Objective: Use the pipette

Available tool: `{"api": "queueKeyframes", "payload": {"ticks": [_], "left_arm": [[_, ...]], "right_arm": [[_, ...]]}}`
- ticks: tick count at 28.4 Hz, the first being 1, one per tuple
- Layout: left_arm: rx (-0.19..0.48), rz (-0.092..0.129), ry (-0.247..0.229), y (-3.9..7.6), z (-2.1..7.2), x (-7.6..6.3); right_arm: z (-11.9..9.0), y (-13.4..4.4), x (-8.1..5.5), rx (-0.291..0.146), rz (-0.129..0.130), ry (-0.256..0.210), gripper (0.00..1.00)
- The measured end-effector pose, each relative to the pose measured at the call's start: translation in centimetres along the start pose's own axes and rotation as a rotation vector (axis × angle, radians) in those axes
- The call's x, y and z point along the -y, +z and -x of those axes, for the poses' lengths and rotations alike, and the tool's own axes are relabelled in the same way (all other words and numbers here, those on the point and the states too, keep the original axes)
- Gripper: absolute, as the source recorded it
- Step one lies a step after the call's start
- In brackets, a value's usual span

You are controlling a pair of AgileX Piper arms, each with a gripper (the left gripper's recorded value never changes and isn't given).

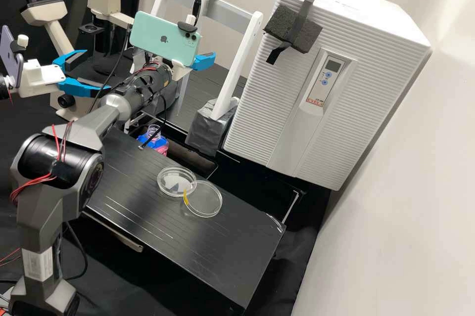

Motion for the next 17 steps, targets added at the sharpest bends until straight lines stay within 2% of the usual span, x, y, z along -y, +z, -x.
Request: {"api": "queueKeyframes", "payload": {"ticks": [3, 5, 7, 9, 10, 13, 14, 15, 17], "left_arm": [[-0.014, 0.000, 0.000, 0.1, 0.03, 0.1], [-0.024, -0.013, -0.004, 0.1, 0.18, 0.3], [-0.041, -0.008, -0.011, 0.2, 0.33, 0.5], [-0.053, -0.024, -0.005, 0.3, 0.45, 0.6], [-0.063, -0.039, 0.007, 0.5, 0.59, 0.6], [-0.074, -0.048, 0.045, 0.7, 0.98, 0.7], [-0.072, -0.049, 0.065, 0.7, 1.15, 0.6], [-0.071, -0.054, 0.105, 0.7, 1.50, 0.6], [-0.072, -0.045, 0.152, 0.5, 2.02, 0.7]], "right_arm": [[0.9, -0.2, -0.3, -0.031, 0.009, 0.021, 1.00], [2.1, -0.4, -0.6, -0.061, -0.010, 0.038, 1.00], [3.0, -0.4, -0.7, -0.089, -0.003, 0.050, 1.00], [4.4, -0.6, -1.0, -0.119, -0.005, 0.067, 1.00], [5.5, -0.5, -0.9, -0.134, -0.012, 0.086, 1.00], [7.6, -1.1, -1.1, -0.183, -0.012, 0.153, 1.00], [8.3, -1.2, -1.0, -0.192, -0.013, 0.176, 1.00], [9.4, -1.0, -0.8, -0.195, -0.019, 0.212, 1.00], [10.7, -0.8, -0.6, -0.199, -0.024, 0.264, 1.00]]}}
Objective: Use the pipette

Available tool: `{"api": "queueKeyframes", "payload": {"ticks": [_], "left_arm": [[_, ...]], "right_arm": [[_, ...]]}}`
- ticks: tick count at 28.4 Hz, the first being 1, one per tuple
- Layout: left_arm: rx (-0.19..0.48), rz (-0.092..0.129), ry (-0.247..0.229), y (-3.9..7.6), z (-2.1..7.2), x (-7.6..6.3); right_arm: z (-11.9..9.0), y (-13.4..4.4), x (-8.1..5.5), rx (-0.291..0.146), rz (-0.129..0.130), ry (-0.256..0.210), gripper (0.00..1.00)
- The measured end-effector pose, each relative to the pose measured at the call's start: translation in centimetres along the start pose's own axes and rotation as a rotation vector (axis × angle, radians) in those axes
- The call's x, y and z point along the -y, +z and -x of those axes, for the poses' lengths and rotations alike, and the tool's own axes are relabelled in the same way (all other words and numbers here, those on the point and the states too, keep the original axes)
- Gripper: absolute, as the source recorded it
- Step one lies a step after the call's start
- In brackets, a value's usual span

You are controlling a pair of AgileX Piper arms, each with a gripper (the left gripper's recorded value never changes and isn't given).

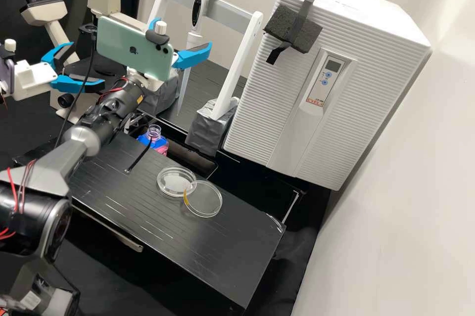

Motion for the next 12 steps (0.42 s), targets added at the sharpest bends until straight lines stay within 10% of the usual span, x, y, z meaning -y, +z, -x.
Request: {"api": "queueKeyframes", "payload": {"ticks": [8, 12], "left_arm": [[-0.005, 0.019, 0.010, -0.2, 0.79, 0.4], [-0.006, 0.018, 0.008, -0.2, 0.84, 0.4]], "right_arm": [[4.0, 0.4, 0.3, 0.018, -0.003, 0.160, 1.00], [5.4, 1.5, 0.7, 0.014, -0.072, 0.170, 1.00]]}}
